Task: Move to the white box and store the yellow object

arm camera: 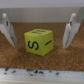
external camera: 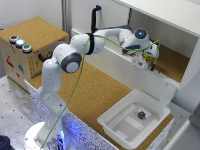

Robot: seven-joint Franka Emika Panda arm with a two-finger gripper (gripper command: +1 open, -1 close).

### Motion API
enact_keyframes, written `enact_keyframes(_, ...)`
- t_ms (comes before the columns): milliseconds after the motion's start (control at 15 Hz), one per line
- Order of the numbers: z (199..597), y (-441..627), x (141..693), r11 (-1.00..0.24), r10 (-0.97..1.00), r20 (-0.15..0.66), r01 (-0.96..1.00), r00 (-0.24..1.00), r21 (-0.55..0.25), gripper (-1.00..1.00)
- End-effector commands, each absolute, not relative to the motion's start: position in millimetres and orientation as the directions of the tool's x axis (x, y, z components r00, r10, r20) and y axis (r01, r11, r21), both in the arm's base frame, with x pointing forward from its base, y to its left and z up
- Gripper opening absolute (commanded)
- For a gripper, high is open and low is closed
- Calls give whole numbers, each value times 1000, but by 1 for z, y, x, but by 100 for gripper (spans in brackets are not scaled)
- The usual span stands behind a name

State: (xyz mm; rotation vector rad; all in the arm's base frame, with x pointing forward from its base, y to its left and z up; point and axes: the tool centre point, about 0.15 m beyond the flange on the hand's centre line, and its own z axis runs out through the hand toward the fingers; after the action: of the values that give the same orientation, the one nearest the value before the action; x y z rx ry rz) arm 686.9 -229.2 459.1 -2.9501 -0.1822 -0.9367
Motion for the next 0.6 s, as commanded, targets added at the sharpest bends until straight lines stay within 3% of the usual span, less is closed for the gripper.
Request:
enact_keyframes(0, 457, -238, 732, -987, 60, 500, 128, 864, -102, -100)
enact_keyframes(533, 442, -247, 711, -986, 38, 479, 112, 877, -126, -100)
